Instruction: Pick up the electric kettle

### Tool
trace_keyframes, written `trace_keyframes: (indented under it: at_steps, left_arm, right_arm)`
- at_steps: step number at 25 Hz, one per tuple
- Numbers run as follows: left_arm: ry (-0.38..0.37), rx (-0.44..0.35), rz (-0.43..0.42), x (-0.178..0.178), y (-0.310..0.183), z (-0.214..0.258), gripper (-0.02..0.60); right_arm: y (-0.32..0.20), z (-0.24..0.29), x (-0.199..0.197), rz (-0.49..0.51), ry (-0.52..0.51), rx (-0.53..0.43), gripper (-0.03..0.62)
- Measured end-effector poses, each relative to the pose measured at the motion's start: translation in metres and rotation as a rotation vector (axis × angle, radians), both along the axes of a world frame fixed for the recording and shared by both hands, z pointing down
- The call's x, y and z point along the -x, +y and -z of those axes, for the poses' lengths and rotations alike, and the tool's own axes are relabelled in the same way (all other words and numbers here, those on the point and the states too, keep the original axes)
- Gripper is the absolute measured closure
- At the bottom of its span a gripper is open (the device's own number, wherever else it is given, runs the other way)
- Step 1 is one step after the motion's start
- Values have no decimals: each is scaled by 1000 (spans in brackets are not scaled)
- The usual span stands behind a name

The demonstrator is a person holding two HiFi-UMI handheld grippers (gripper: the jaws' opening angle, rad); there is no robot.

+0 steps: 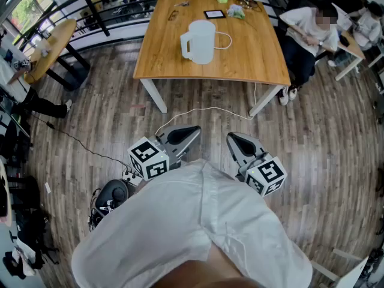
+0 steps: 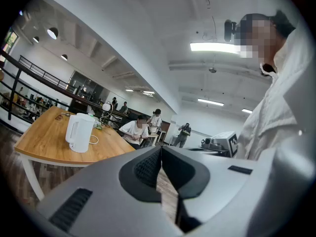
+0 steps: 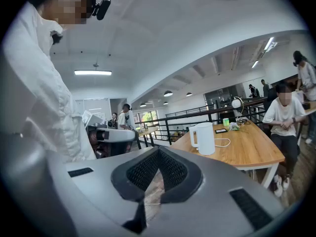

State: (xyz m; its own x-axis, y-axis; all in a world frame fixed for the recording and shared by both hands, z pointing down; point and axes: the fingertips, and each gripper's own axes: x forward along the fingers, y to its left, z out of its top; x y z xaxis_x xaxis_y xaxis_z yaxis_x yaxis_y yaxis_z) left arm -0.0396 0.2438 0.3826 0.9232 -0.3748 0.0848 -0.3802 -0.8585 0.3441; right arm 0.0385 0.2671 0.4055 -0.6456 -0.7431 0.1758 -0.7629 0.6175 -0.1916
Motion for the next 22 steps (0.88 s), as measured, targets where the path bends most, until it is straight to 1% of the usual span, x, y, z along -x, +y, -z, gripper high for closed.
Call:
trace_keyframes:
  at_steps: [5,10,15,19,22]
  left_arm:
    - [3,8,2,0,4,-4,577]
    - [7,7,4,0,2,-2,576]
    - [7,11,6,1,1,-3,577]
    - [6,12,7,-2,3,-5,577]
    - [6,15,5,-7,0,-5,577]
  right_arm:
    - [5,-5,2,6,-7,26,580]
    - [1,-3,1,18,2,-9,580]
    - [2,-4,3,12,-7,30,580]
    - [2,-7,-2,13,-9,12,580]
    - [3,-5,-2,48,-36,5,579]
